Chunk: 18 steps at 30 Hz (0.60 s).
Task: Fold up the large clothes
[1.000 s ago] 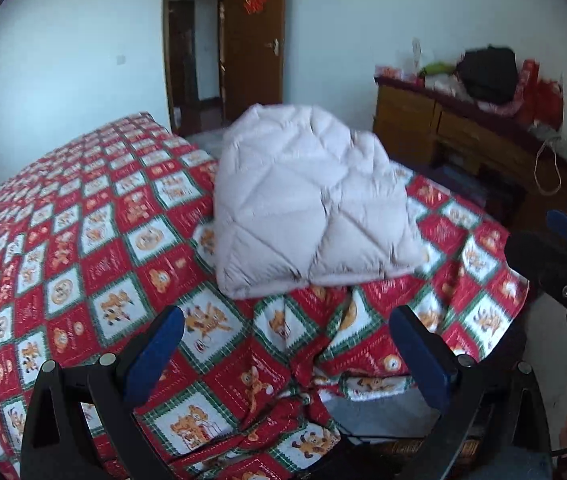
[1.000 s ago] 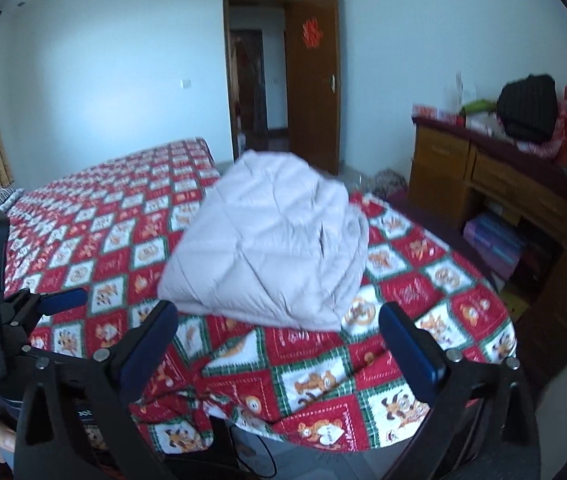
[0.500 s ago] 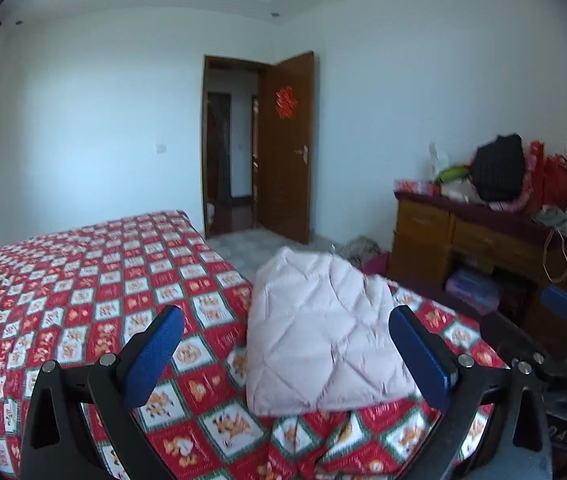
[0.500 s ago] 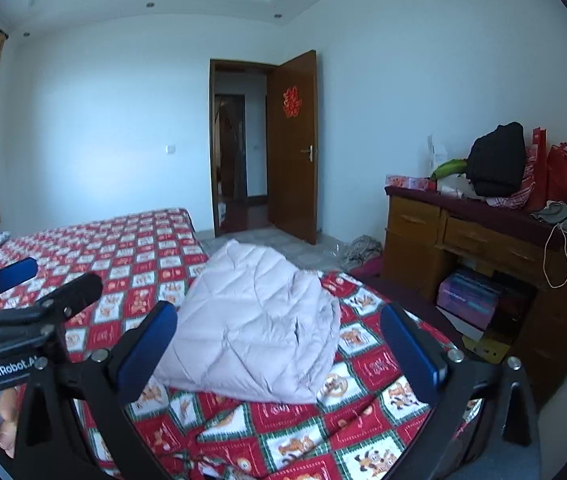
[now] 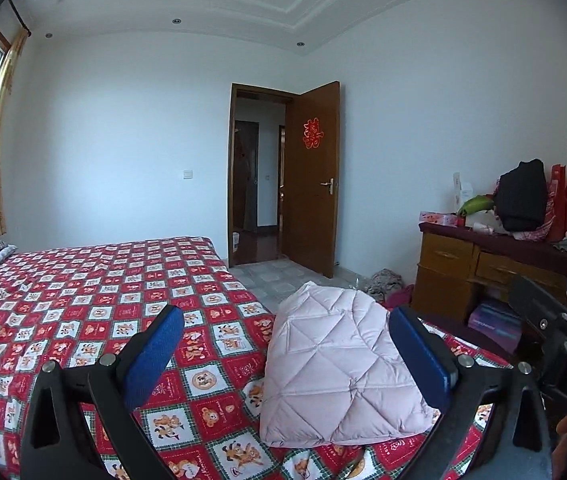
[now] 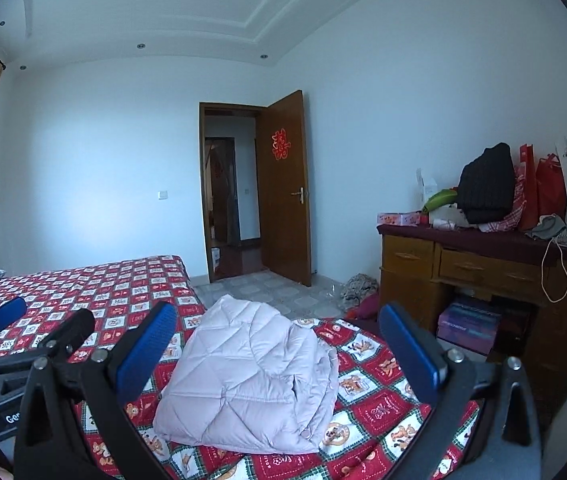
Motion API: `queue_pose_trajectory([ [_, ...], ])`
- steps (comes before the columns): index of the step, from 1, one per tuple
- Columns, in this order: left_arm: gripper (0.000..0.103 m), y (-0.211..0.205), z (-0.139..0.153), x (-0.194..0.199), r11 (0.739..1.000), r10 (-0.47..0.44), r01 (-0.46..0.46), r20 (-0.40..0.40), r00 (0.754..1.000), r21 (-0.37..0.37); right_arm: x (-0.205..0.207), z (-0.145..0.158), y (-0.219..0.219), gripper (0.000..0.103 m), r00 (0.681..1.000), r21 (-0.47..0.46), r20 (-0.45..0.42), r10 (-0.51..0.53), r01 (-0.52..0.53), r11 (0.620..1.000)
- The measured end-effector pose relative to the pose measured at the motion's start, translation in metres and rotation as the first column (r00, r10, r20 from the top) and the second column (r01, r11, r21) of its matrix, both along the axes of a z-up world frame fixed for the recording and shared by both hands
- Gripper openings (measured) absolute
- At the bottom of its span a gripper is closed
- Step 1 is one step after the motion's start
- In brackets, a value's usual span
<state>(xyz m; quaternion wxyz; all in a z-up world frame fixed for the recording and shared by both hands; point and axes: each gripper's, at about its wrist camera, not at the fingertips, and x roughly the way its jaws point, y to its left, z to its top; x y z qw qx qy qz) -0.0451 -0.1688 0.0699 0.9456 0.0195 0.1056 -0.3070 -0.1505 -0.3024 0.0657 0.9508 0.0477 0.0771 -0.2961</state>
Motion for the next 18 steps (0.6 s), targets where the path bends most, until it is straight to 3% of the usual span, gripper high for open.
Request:
queue_pose_trajectory([
  [6, 0.102, 0.0044, -0.0024, -0.0040, 1.000, 0.023, -0.022, 0.059, 0.998, -0.014, -0.0020, -0.0035, -0.0004, 0.103, 1.000, -0.009, 0.007, -0.009, 0.009, 1.000],
  [18, 0.102, 0.0038, -0.0039, -0.0035, 1.000, 0.015, -0.014, 0.051, 0.999, -0.019, -0.0003, -0.0028, 0.0028, 0.103, 1.000, -0.027, 0.003, 0.003, -0.003, 1.000],
])
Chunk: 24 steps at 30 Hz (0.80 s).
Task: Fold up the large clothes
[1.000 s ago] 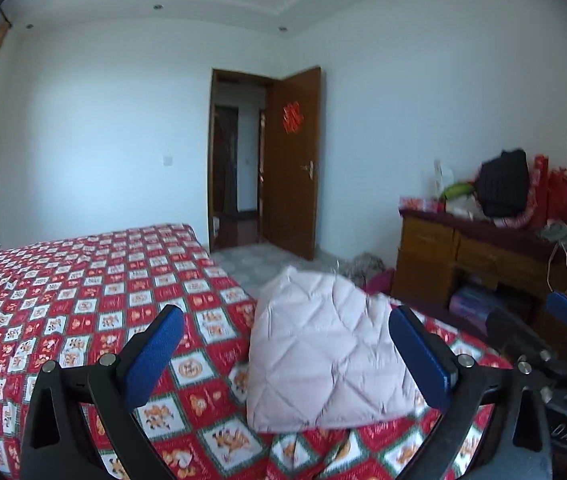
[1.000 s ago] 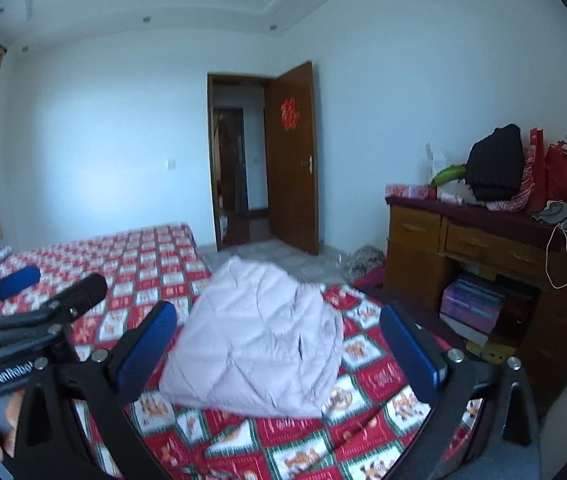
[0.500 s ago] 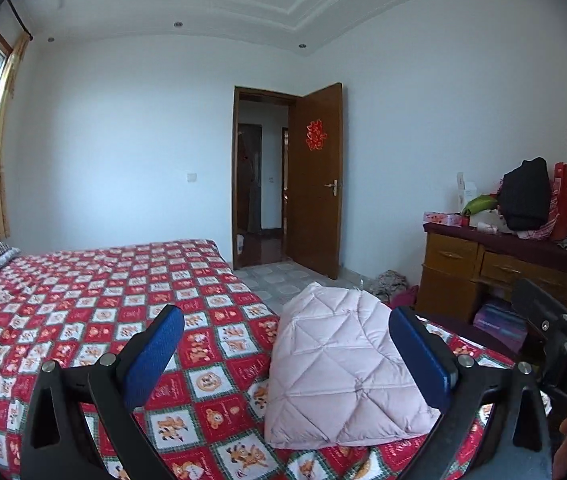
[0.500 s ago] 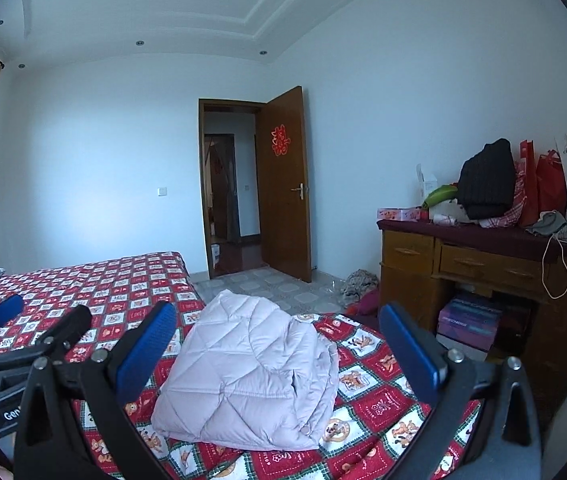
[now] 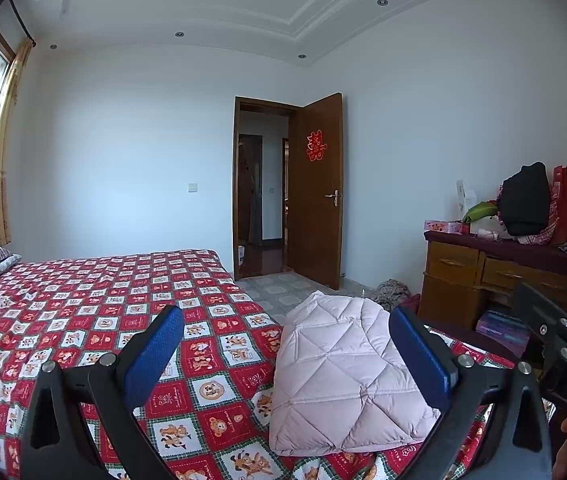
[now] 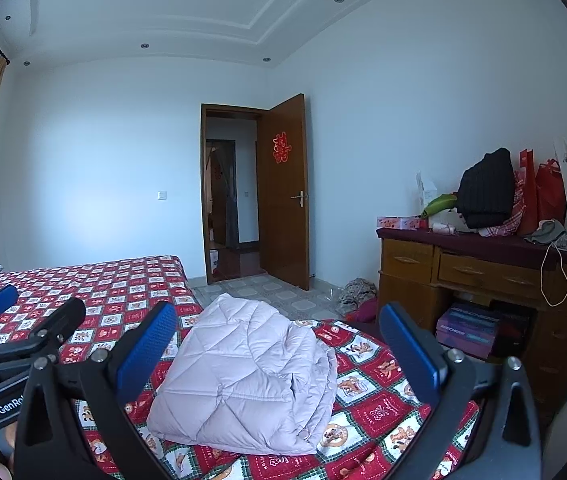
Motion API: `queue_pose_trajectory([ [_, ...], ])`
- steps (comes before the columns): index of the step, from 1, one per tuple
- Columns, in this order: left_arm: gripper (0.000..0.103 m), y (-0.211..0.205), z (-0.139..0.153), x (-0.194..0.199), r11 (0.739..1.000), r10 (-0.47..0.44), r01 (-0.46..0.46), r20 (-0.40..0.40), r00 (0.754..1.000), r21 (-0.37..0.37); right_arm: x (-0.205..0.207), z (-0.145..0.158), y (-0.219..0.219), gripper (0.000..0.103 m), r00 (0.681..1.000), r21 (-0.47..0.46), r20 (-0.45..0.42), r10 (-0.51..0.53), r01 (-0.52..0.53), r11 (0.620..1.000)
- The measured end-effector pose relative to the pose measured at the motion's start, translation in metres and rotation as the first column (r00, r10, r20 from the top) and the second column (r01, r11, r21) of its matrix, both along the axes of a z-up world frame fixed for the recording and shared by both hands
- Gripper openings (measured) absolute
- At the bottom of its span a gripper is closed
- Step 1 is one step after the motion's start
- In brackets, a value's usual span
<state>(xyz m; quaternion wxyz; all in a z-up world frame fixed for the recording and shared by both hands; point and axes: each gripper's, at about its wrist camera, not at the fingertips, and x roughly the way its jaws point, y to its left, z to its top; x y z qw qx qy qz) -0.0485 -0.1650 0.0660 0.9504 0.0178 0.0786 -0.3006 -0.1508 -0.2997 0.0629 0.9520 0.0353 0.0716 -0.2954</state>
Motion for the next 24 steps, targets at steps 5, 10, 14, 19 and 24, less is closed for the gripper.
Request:
queue_pose_trajectory([
  [5, 0.102, -0.0012, -0.0006, -0.0007, 1.000, -0.005, 0.005, 0.000, 1.000, 0.003, 0.0008, -0.0018, -0.0031, 0.103, 1.000, 0.020, -0.010, 0.002, -0.002, 1.000],
  [10, 0.102, -0.0018, -0.0007, -0.0023, 1.000, -0.006, 0.006, 0.004, 1.000, 0.005, 0.0013, -0.0019, -0.0037, 0.103, 1.000, 0.028, -0.011, 0.004, -0.004, 1.000],
  [14, 0.102, -0.0008, -0.0004, -0.0025, 1.000, -0.008, 0.008, 0.008, 1.000, 0.001, 0.0003, -0.0006, -0.0032, 0.103, 1.000, 0.024, -0.006, 0.005, -0.004, 1.000],
  [19, 0.102, -0.0015, 0.0004, -0.0038, 1.000, -0.003, 0.003, 0.020, 1.000, -0.002, 0.0008, -0.0006, -0.0039, 0.103, 1.000, 0.024, -0.005, 0.005, -0.004, 1.000],
  [24, 0.102, -0.0029, -0.0004, -0.0023, 1.000, -0.005, 0.005, 0.013, 1.000, 0.007, 0.0015, -0.0009, -0.0026, 0.103, 1.000, 0.028, -0.012, 0.007, -0.006, 1.000],
])
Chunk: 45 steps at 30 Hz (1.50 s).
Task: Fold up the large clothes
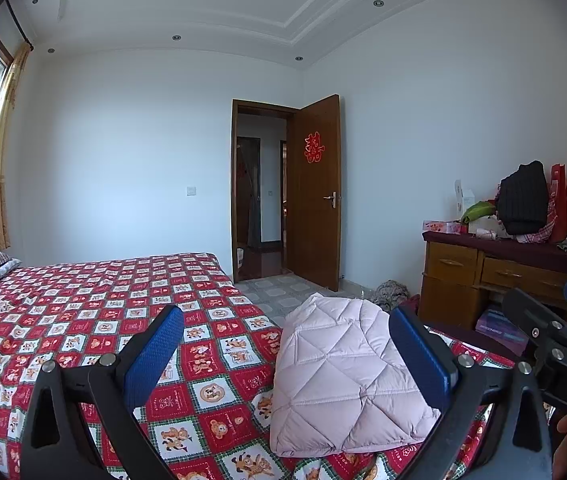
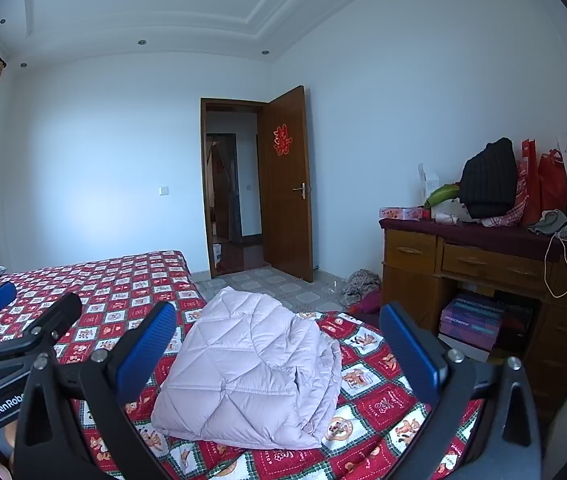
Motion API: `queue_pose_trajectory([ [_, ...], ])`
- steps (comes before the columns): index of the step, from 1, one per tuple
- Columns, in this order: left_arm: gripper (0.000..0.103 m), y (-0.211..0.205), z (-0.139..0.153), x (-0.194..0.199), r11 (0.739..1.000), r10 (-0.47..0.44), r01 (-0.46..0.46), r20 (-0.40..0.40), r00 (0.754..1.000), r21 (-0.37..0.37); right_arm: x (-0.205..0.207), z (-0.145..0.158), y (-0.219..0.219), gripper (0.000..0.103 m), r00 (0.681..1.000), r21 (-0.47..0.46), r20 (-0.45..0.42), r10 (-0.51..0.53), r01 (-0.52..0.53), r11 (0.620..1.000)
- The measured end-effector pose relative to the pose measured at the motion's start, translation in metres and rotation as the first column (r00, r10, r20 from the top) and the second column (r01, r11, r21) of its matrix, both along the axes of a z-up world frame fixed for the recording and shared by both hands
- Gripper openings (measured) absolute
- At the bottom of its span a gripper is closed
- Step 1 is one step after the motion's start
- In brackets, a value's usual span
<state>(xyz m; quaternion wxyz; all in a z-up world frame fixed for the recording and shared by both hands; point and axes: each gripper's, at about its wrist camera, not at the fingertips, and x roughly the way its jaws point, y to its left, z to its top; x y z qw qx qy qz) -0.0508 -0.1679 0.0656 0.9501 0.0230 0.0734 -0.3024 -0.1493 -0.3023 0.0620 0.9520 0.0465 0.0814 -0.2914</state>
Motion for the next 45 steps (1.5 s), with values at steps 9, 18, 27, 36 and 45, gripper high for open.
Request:
queue_pose_trajectory([
  [9, 0.102, 0.000, 0.000, 0.000, 1.000, 0.002, -0.002, 0.001, 1.000, 0.002, 0.001, 0.000, 0.001, 0.103, 1.000, 0.002, -0.008, 0.001, -0.001, 1.000],
  [18, 0.102, -0.003, 0.000, 0.001, 1.000, 0.015, -0.015, 0.013, 1.000, 0.027, 0.001, -0.001, 0.000, 0.103, 1.000, 0.014, -0.006, -0.002, 0.003, 1.000],
  [27, 0.102, -0.004, 0.000, 0.000, 0.999, 0.027, -0.027, 0.019, 0.999, 0.034, 0.000, 0.000, 0.002, 0.103, 1.000, 0.020, -0.003, -0.011, 0.011, 1.000],
  [36, 0.102, -0.004, -0.002, 0.005, 0.998, 0.050, -0.050, 0.000, 0.999, 0.041, 0.001, -0.001, 0.001, 0.103, 1.000, 0.033, -0.008, -0.010, 0.011, 0.999],
  [45, 0.102, -0.009, -0.004, 0.012, 0.990, 0.114, -0.115, 0.007, 0.993, 0.084, 0.001, -0.003, 0.000, 0.103, 1.000, 0.035, -0.008, -0.020, 0.020, 0.999],
])
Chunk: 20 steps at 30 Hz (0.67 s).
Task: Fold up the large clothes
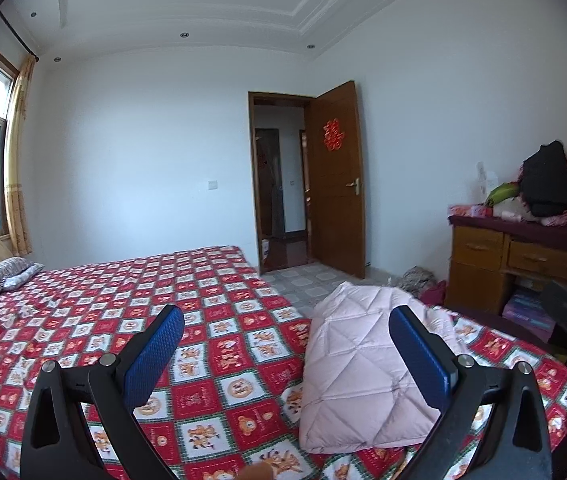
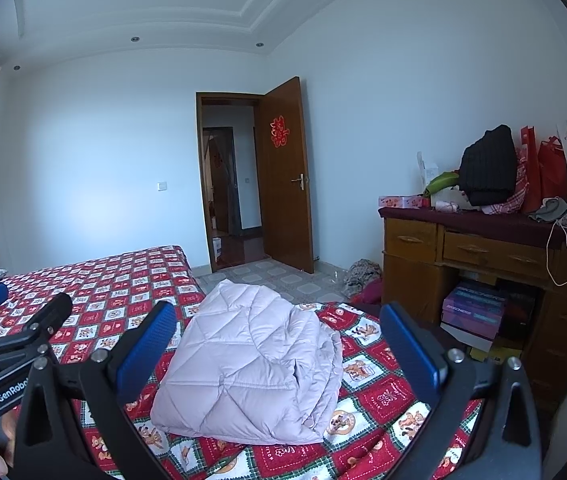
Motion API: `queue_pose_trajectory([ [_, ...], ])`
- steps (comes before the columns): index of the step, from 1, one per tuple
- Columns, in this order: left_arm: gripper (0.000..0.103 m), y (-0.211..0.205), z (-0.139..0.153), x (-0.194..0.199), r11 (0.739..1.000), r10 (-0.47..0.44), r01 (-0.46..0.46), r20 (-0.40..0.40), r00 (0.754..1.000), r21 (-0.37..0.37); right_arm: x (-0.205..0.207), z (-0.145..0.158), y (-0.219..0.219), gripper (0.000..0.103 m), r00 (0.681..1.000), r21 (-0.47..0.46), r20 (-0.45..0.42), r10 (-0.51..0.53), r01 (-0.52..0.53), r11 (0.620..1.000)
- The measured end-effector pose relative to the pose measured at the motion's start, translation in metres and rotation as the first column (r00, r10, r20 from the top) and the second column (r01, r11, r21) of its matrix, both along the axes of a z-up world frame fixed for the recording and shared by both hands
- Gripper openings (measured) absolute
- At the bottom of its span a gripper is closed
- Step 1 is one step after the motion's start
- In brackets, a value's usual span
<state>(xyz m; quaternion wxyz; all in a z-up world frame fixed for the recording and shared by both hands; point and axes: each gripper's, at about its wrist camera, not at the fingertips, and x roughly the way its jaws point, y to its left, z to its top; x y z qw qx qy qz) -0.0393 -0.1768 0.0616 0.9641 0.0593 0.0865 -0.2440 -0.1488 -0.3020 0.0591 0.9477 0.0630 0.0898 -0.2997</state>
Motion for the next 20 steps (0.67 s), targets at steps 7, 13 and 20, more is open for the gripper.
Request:
queue_pose_trajectory([
  [7, 0.102, 0.005, -0.003, 0.006, 1.000, 0.022, -0.022, -0.028, 0.999, -0.015, 0.003, -0.006, 0.001, 0.103, 1.000, 0.010, -0.013, -0.001, 0.001, 1.000],
  [13, 0.102, 0.004, -0.008, 0.013, 0.999, 0.035, -0.036, -0.063, 0.997, -0.005, 0.005, -0.007, 0.002, 0.103, 1.000, 0.013, -0.023, 0.009, -0.009, 1.000],
  [20, 0.102, 0.003, -0.008, 0.009, 0.999, 0.043, -0.043, -0.045, 0.998, 0.010, 0.005, -0.008, 0.001, 0.103, 0.999, 0.028, -0.031, 0.010, -0.009, 1.000],
])
